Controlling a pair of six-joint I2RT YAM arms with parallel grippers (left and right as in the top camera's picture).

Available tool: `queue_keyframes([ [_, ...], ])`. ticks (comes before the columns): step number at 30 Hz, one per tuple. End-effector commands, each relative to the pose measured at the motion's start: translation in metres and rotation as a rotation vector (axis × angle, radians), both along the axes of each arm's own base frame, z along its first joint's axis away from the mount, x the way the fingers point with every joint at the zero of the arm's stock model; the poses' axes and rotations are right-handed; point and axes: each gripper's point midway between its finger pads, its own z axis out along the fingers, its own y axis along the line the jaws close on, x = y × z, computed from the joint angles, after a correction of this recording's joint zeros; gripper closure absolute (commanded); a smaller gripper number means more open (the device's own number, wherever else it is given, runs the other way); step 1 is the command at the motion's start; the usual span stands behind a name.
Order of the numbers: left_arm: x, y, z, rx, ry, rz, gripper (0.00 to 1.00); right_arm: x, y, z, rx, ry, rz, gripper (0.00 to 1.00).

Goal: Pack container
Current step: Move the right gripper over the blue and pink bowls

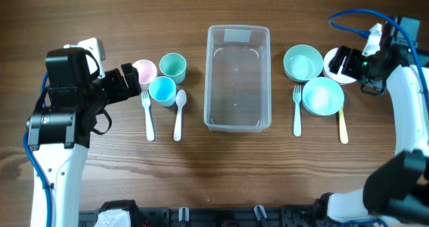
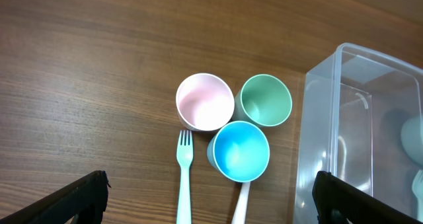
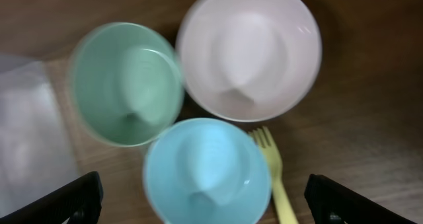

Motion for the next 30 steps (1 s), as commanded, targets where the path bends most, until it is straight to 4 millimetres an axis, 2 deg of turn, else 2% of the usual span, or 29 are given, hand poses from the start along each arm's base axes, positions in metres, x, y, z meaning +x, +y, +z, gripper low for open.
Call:
queue_keyframes([
  [1, 0.005, 0.004, 0.002, 0.018, -0.001, 0.001, 0.0, 0.0, -0.018, -0.028, -0.044, 0.094, -0.074, 0.0],
  [4, 0.005, 0.004, 0.002, 0.018, -0.001, 0.001, 0.0, -0.007, -0.016, -0.06, -0.02, 0.197, -0.071, 0.04],
  [6, 0.005, 0.004, 0.002, 0.018, -0.001, 0.001, 0.0, -0.019, -0.013, -0.082, 0.0, 0.281, -0.068, 0.14],
  [7, 0.005, 0.004, 0.002, 0.018, -0.001, 0.001, 0.0, -0.023, -0.012, -0.087, 0.005, 0.301, -0.067, 0.16],
  [10, 0.005, 0.004, 0.002, 0.018, -0.001, 0.001, 0.0, -0.041, -0.016, -0.093, -0.03, 0.372, -0.076, 0.17],
  [14, 0.005, 0.004, 0.002, 0.018, -0.001, 0.001, 0.0, -0.047, -0.023, -0.093, -0.068, 0.398, -0.119, 0.18],
  [16, 0.005, 0.004, 0.002, 0.018, -0.001, 0.001, 0.0, -0.046, -0.024, -0.093, -0.068, 0.391, -0.139, 0.25],
  [23, 0.005, 0.004, 0.002, 0.018, -0.001, 0.001, 0.0, -0.06, -0.02, -0.116, -0.053, 0.413, -0.187, 0.33],
  [26, 0.005, 0.004, 0.002, 0.018, -0.001, 0.001, 0.0, -0.06, -0.02, -0.12, -0.054, 0.406, -0.191, 0.45],
  [30, 0.005, 0.004, 0.002, 0.018, -0.001, 0.001, 0.0, -0.055, -0.021, -0.118, -0.059, 0.385, -0.192, 0.83],
])
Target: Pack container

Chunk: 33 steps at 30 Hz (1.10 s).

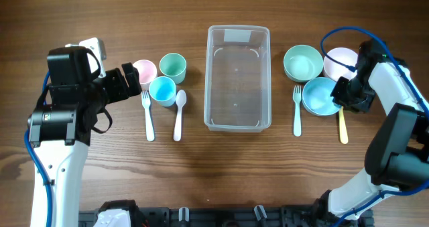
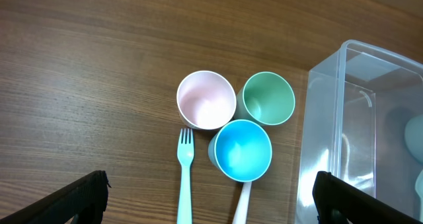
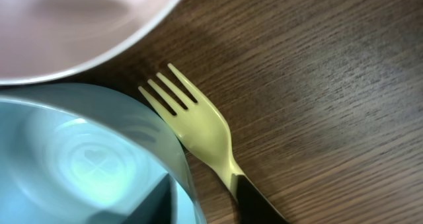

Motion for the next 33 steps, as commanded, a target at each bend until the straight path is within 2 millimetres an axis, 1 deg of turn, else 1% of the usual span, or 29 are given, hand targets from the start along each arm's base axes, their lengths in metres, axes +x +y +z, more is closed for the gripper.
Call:
queue_keyframes([
  [1, 0.003, 0.004, 0.007, 0.019, -0.017, 0.0, 0.0, -0.001, -0.003, -0.002, -0.021, 0.006, -0.005, 0.9],
  [2, 0.003, 0.004, 0.007, 0.019, -0.017, 0.0, 0.0, 0.001, -0.004, -0.001, -0.023, -0.002, -0.006, 0.95],
  [3, 0.003, 0.004, 0.007, 0.019, -0.017, 0.0, 0.0, 0.003, -0.004, 0.004, -0.028, -0.023, -0.006, 0.96],
  [6, 0.003, 0.004, 0.007, 0.019, -0.017, 0.0, 0.0, 0.011, -0.007, 0.03, -0.049, -0.098, -0.007, 0.96],
  [9, 0.003, 0.004, 0.007, 0.019, -0.017, 0.0, 0.0, 0.014, -0.005, 0.074, -0.069, -0.221, -0.005, 0.96],
  [11, 0.003, 0.004, 0.007, 0.019, -0.017, 0.0, 0.0, 0.013, 0.006, 0.099, -0.031, -0.295, 0.006, 0.96],
  [12, 0.003, 0.004, 0.007, 0.019, -0.017, 0.0, 0.0, 0.013, 0.015, 0.114, -0.004, -0.346, 0.018, 0.96],
  [13, 0.003, 0.004, 0.007, 0.019, -0.017, 0.0, 0.0, 0.012, 0.022, 0.126, 0.026, -0.385, 0.028, 0.96],
  [14, 0.003, 0.004, 0.007, 0.019, -0.017, 0.0, 0.0, 0.013, 0.032, 0.135, 0.069, -0.425, 0.044, 0.95],
  [15, 0.003, 0.004, 0.007, 0.019, -0.017, 0.0, 0.0, 0.015, 0.047, 0.146, 0.127, -0.469, 0.073, 0.96],
  [17, 0.003, 0.004, 0.007, 0.019, -0.017, 0.0, 0.0, 0.018, 0.086, 0.165, 0.213, -0.535, 0.173, 0.96],
  [19, 0.003, 0.004, 0.007, 0.019, -0.017, 0.0, 0.0, 0.019, 0.118, 0.173, 0.227, -0.541, 0.271, 0.96],
  [20, 0.003, 0.004, 0.007, 0.019, -0.017, 0.0, 0.0, 0.021, 0.145, 0.181, 0.207, -0.54, 0.365, 0.96],
  [22, 0.003, 0.004, 0.007, 0.019, -0.017, 0.0, 0.0, 0.027, 0.176, 0.197, 0.159, -0.563, 0.468, 0.96],
  [24, 0.003, 0.004, 0.007, 0.019, -0.017, 0.0, 0.0, 0.035, 0.195, 0.205, 0.144, -0.587, 0.52, 0.96],
  [25, 0.003, 0.004, 0.007, 0.019, -0.017, 0.0, 0.0, 0.045, 0.209, 0.208, 0.149, -0.599, 0.551, 0.96],
  [26, 0.003, 0.004, 0.007, 0.019, -0.017, 0.0, 0.0, 0.054, 0.22, 0.206, 0.151, -0.59, 0.586, 0.96],
  [27, 0.003, 0.004, 0.007, 0.019, -0.017, 0.0, 0.0, 0.064, 0.226, 0.204, 0.15, -0.581, 0.609, 0.96],
  [29, 0.003, 0.004, 0.007, 0.019, -0.017, 0.0, 0.0, 0.096, 0.238, 0.197, 0.147, -0.55, 0.64, 0.96],
  [30, 0.003, 0.004, 0.007, 0.019, -0.017, 0.0, 0.0, 0.107, 0.242, 0.195, 0.146, -0.532, 0.642, 0.96],
  [31, 0.003, 0.004, 0.007, 0.019, -0.017, 0.0, 0.0, 0.127, 0.247, 0.191, 0.143, -0.505, 0.66, 0.96],
  [32, 0.003, 0.004, 0.007, 0.019, -0.017, 0.0, 0.0, 0.134, 0.25, 0.185, 0.144, -0.489, 0.66, 0.96],
  [33, 0.003, 0.004, 0.007, 0.019, -0.017, 0.0, 0.0, 0.142, 0.252, 0.175, 0.149, -0.46, 0.66, 0.96],
])
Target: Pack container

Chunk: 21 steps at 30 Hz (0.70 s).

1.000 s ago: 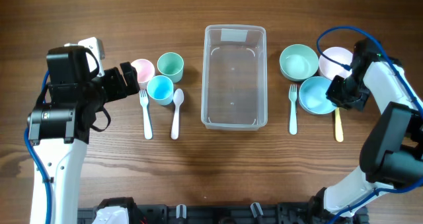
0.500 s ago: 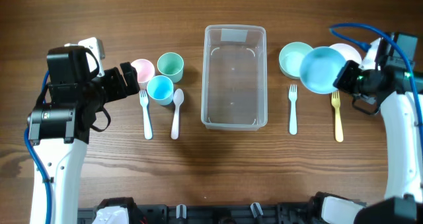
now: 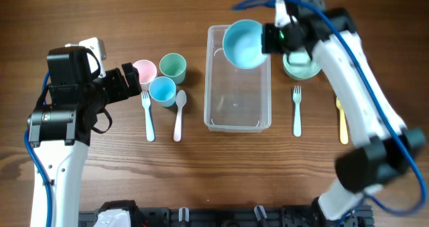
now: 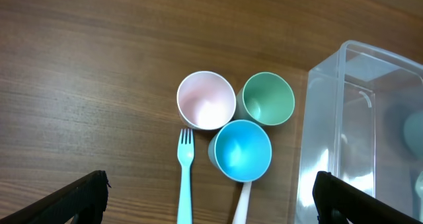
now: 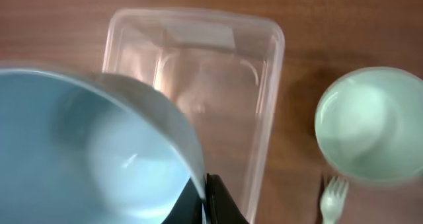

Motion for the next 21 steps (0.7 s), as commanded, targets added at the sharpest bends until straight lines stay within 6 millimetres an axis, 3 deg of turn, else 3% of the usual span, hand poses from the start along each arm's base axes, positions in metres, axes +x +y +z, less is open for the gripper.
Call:
queue_keyframes([
  [1, 0.003, 0.004, 0.006, 0.018, -0.017, 0.0, 0.0, 0.023, 0.007, -0.022, -0.024, 0.042, 0.022, 0.96],
  [7, 0.003, 0.004, 0.007, 0.018, -0.017, 0.0, 0.0, 0.032, 0.015, -0.1, -0.032, 0.191, 0.01, 0.96],
  [14, 0.003, 0.004, 0.007, 0.018, -0.017, 0.0, 0.0, 0.045, 0.016, -0.138, -0.049, 0.208, -0.004, 0.96],
  [16, 0.003, 0.004, 0.007, 0.018, -0.017, 0.0, 0.0, 0.053, 0.018, -0.131, -0.036, 0.166, -0.003, 0.89],
  [17, 0.003, 0.004, 0.007, 0.018, -0.017, 0.0, 0.0, 0.054, 0.019, -0.126, -0.033, 0.154, -0.002, 0.68],
  [18, 0.003, 0.004, 0.007, 0.018, -0.017, 0.0, 0.0, 0.055, 0.019, -0.112, -0.029, 0.126, 0.007, 0.6],
  [21, 0.003, 0.004, 0.007, 0.018, -0.017, 0.0, 0.0, 0.054, 0.015, -0.039, 0.01, -0.014, 0.002, 0.53],
])
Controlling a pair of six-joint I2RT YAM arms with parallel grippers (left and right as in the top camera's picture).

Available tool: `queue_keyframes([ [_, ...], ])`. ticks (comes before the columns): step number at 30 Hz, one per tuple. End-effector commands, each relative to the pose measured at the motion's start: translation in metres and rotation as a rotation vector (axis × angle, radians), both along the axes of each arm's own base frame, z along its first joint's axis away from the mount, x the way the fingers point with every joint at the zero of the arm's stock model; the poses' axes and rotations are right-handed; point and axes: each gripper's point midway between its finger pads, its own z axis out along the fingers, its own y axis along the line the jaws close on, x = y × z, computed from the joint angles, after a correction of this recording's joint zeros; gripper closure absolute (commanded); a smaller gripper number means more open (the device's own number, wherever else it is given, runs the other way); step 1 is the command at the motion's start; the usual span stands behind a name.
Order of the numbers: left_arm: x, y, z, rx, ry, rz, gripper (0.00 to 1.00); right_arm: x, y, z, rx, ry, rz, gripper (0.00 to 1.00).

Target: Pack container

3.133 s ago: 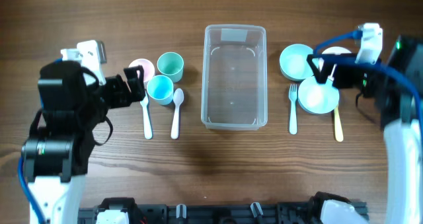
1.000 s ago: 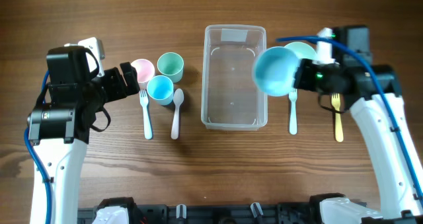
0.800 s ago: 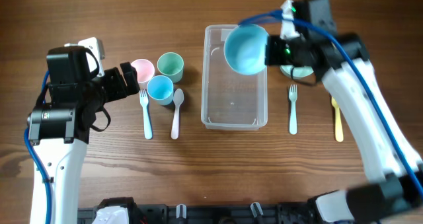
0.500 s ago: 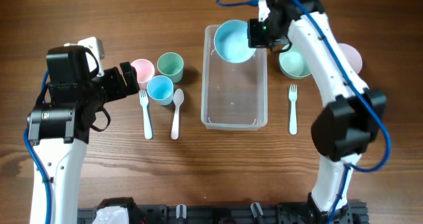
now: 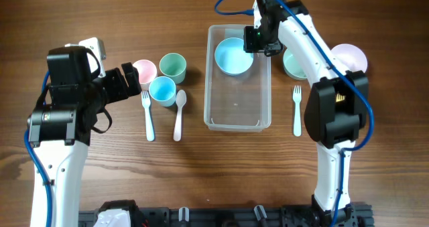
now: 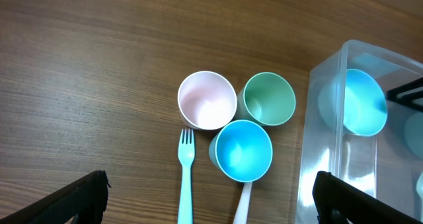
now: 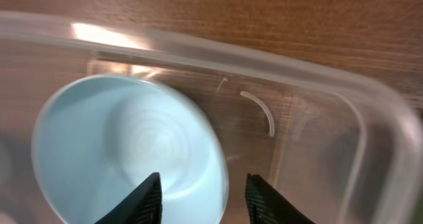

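The clear plastic container (image 5: 209,86) stands mid-table. A light blue bowl (image 5: 233,55) rests upright inside its far end, seen close in the right wrist view (image 7: 125,158). My right gripper (image 5: 256,46) hovers over that end, open (image 7: 206,201), its fingers straddling the bowl's right rim. At the left stand a pink cup (image 6: 207,100), a green cup (image 6: 269,98) and a blue cup (image 6: 244,150). My left gripper (image 6: 211,204) is open well above them, holding nothing.
A blue fork (image 5: 147,113) and white spoon (image 5: 178,113) lie by the cups. Right of the container are a green bowl (image 5: 295,65), partly behind my right arm, a pink bowl (image 5: 351,54) and a pale fork (image 5: 297,110).
My right gripper was shut on the blue bowl's rim above the container's far end. Now the bowl sits inside the container and the jaws have opened. My left arm has not moved.
My right gripper was open above three bowls on the right. Then it was down at the blue bowl's rim beside a yellow fork. Then it held that bowl over the container, and now the bowl lies in the container, let go. The left arm stayed still throughout.
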Motion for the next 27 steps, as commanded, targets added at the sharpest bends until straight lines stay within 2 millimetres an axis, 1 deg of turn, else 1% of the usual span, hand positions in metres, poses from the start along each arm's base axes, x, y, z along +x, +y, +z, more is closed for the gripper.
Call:
queue_keyframes([
  [1, 0.003, 0.003, 0.007, 0.016, -0.018, -0.002, 0.0, 0.0, -0.006, 0.125, 0.063, -0.248, -0.01, 0.48],
  [2, 0.003, 0.003, 0.007, 0.016, -0.018, -0.002, 0.0, -0.006, -0.016, 0.152, 0.06, -0.294, -0.028, 0.42],
  [3, 0.003, 0.003, 0.007, 0.016, -0.018, -0.002, 0.0, -0.013, -0.034, 0.177, 0.032, -0.34, -0.065, 0.36],
  [4, 0.003, 0.003, 0.007, 0.016, -0.018, -0.002, 0.0, -0.022, -0.065, 0.2, -0.021, -0.381, -0.13, 0.32],
  [5, 0.003, 0.003, 0.007, 0.016, -0.018, -0.002, 0.0, -0.031, -0.102, 0.214, -0.077, -0.392, -0.21, 0.31],
  [6, 0.003, 0.003, 0.007, 0.016, -0.018, -0.002, 0.0, -0.039, -0.136, 0.216, -0.106, -0.371, -0.281, 0.31],
  [8, 0.003, 0.003, 0.007, 0.016, -0.018, -0.002, 0.0, -0.053, -0.204, 0.203, -0.121, -0.287, -0.454, 0.31],
  [9, 0.003, 0.003, 0.007, 0.016, -0.018, -0.002, 0.0, -0.062, -0.245, 0.184, -0.082, -0.216, -0.571, 0.3],
  [10, 0.003, 0.003, 0.007, 0.016, -0.018, -0.002, 0.0, -0.068, -0.264, 0.168, -0.052, -0.171, -0.622, 0.28],
  [11, 0.003, 0.003, 0.007, 0.016, -0.018, -0.002, 0.0, -0.074, -0.288, 0.148, -0.034, -0.12, -0.68, 0.28],
  [12, 0.003, 0.003, 0.007, 0.016, -0.018, -0.002, 0.0, -0.08, -0.307, 0.128, -0.031, -0.074, -0.742, 0.28],
  [13, 0.003, 0.003, 0.007, 0.016, -0.018, -0.002, 0.0, -0.085, -0.32, 0.109, -0.031, -0.032, -0.773, 0.28],
  [14, 0.003, 0.003, 0.007, 0.016, -0.018, -0.002, 0.0, -0.09, -0.33, 0.083, -0.031, 0.031, -0.798, 0.28],
  [15, 0.003, 0.003, 0.007, 0.016, -0.018, -0.002, 0.0, -0.092, -0.334, 0.063, -0.033, 0.075, -0.805, 0.26],
  [16, 0.003, 0.003, 0.007, 0.016, -0.018, -0.002, 0.0, -0.091, -0.343, 0.038, -0.065, 0.118, -0.816, 0.25],
  [18, 0.003, 0.003, 0.007, 0.016, -0.018, -0.002, 0.0, -0.09, -0.346, 0.018, -0.081, 0.156, -0.814, 0.24],
  [19, 0.003, 0.003, 0.007, 0.016, -0.017, -0.002, 0.0, -0.089, -0.347, 0.002, -0.08, 0.186, -0.811, 0.25],
  [21, 0.003, 0.003, 0.007, 0.016, -0.018, -0.002, 0.0, -0.088, -0.345, -0.021, -0.078, 0.23, -0.805, 0.32],
  [22, 0.003, 0.003, 0.007, 0.016, -0.018, -0.002, 0.0, -0.089, -0.345, -0.028, -0.078, 0.243, -0.804, 0.32],
  [23, 0.003, 0.003, 0.007, 0.016, -0.018, -0.002, 0.0, -0.089, -0.345, -0.036, -0.077, 0.258, -0.804, 0.35],
  [24, 0.003, 0.003, 0.007, 0.016, -0.018, -0.002, 0.0, -0.088, -0.345, -0.042, -0.074, 0.268, -0.803, 0.43],
  [25, 0.003, 0.003, 0.007, 0.016, -0.018, -0.002, 0.0, -0.088, -0.344, -0.046, -0.069, 0.273, -0.801, 0.49],
  [27, 0.003, 0.003, 0.007, 0.016, -0.018, -0.002, 0.0, -0.087, -0.344, -0.051, -0.068, 0.278, -0.805, 0.58],
])
